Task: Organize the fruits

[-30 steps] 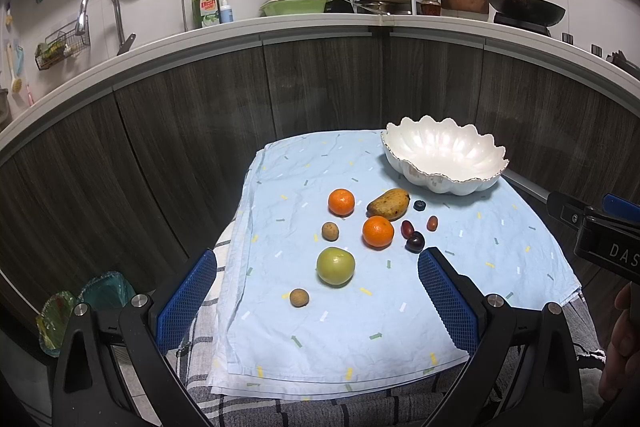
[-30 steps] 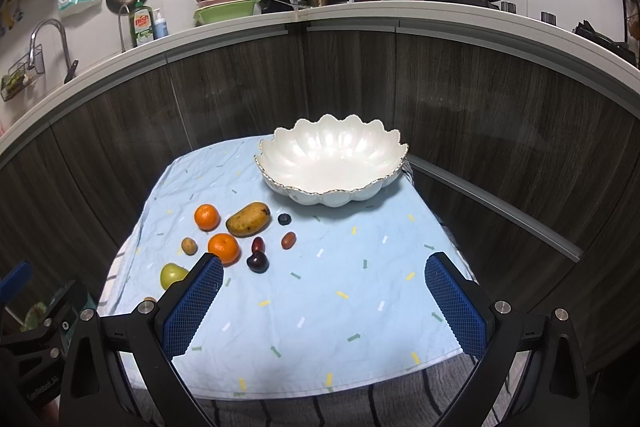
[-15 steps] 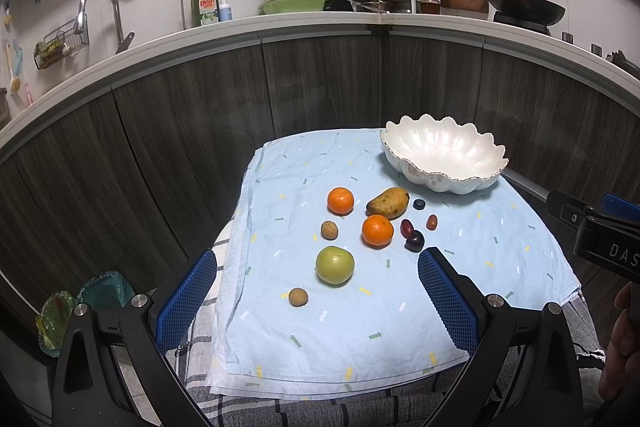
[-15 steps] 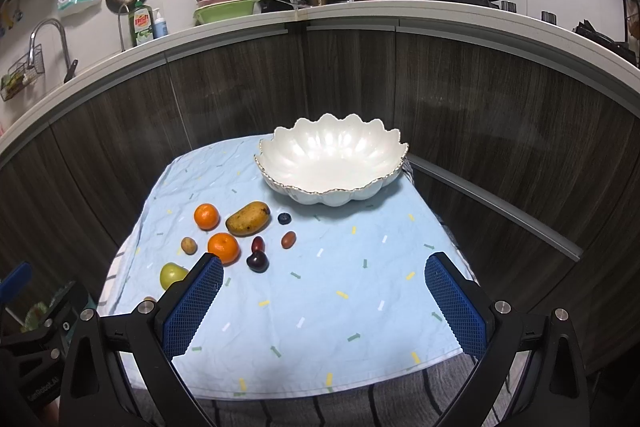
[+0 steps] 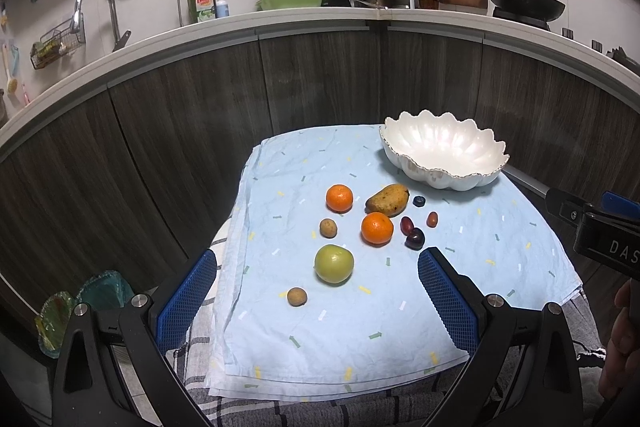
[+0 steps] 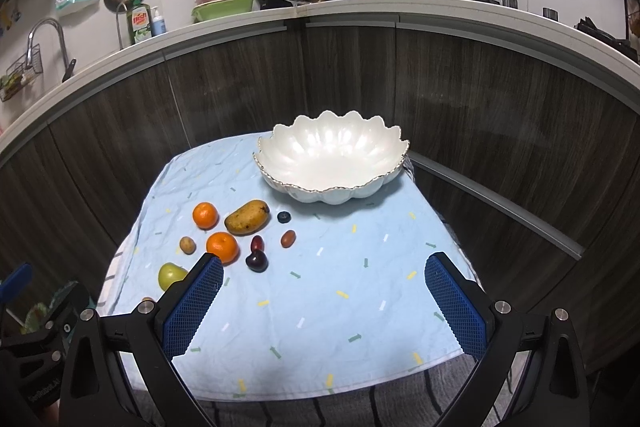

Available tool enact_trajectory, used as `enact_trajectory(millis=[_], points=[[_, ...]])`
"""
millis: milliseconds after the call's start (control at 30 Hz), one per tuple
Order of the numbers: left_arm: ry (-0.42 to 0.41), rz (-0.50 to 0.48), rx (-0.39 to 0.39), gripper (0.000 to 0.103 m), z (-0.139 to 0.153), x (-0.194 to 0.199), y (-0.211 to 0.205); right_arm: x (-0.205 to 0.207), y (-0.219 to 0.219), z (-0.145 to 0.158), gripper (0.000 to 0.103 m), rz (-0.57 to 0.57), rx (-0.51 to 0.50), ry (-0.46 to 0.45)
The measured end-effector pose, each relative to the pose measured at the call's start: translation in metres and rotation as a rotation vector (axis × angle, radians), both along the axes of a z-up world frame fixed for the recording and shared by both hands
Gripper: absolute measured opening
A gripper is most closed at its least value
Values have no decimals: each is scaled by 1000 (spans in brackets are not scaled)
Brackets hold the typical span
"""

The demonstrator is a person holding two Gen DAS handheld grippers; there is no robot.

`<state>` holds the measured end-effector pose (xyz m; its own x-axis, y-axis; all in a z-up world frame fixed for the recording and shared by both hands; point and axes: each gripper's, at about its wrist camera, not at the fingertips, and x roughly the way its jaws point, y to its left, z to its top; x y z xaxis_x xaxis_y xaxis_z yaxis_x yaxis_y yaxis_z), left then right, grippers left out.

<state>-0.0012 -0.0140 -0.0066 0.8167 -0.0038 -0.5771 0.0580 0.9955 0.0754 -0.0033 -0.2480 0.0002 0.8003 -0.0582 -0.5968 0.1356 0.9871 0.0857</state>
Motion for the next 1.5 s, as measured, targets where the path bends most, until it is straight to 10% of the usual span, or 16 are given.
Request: enact_trajectory(millis=[1500], points=[[188,-56,42,97,-68,104,0,103,16,-60,102,101,7,145]])
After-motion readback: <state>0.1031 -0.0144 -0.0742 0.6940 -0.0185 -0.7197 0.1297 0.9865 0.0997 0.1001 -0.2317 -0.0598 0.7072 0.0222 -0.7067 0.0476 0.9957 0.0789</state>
